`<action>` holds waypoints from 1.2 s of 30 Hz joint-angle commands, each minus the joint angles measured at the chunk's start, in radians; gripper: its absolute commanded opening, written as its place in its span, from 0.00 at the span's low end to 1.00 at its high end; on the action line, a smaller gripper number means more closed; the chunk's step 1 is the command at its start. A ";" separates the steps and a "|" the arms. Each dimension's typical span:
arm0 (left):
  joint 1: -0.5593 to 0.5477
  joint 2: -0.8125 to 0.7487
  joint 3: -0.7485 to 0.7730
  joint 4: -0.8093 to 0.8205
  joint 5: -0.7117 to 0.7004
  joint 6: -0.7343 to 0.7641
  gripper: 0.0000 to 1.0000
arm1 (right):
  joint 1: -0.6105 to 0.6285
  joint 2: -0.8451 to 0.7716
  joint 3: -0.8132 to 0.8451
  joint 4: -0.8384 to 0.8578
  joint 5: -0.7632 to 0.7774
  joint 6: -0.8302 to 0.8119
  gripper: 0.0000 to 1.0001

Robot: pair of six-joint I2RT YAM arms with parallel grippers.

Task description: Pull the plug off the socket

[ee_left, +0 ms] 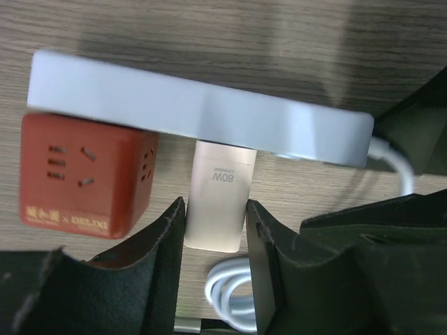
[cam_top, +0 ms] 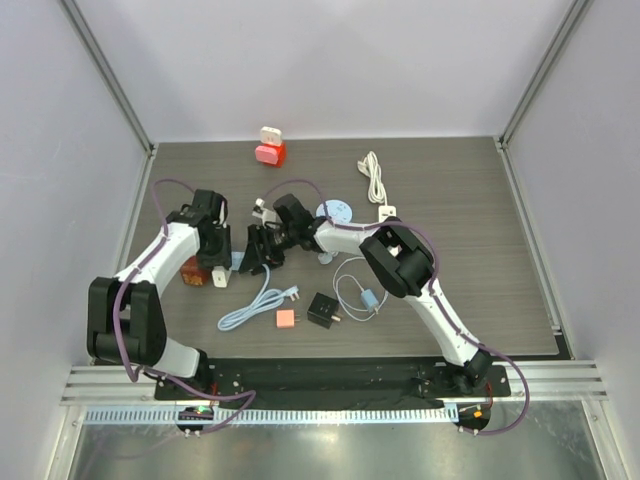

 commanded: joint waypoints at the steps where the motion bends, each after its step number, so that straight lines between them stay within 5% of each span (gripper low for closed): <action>1: -0.007 0.004 -0.008 0.035 0.071 0.002 0.00 | 0.001 -0.035 0.164 -0.409 0.141 -0.341 0.67; 11: -0.006 -0.042 -0.025 0.046 0.086 -0.010 0.00 | -0.006 -0.001 0.351 -0.625 0.239 -0.605 0.75; 12: -0.007 -0.048 -0.025 0.046 0.086 -0.017 0.04 | -0.006 0.001 0.354 -0.628 0.239 -0.619 0.75; 16: -0.006 -0.074 -0.029 0.038 0.086 -0.046 0.44 | 0.000 0.041 0.400 -0.641 0.198 -0.685 0.72; 18: -0.007 -0.084 -0.043 0.037 0.088 -0.056 0.51 | 0.011 0.056 0.422 -0.646 0.204 -0.723 0.70; 30: -0.006 -0.137 -0.051 0.022 0.122 -0.107 0.57 | 0.064 0.123 0.489 -0.605 0.234 -0.745 0.57; 33: -0.007 -0.137 -0.046 0.005 0.100 -0.113 0.59 | 0.060 0.136 0.497 -0.593 0.221 -0.702 0.42; 36: -0.006 -0.142 -0.040 -0.015 0.066 -0.110 0.60 | 0.046 0.137 0.477 -0.567 0.175 -0.600 0.13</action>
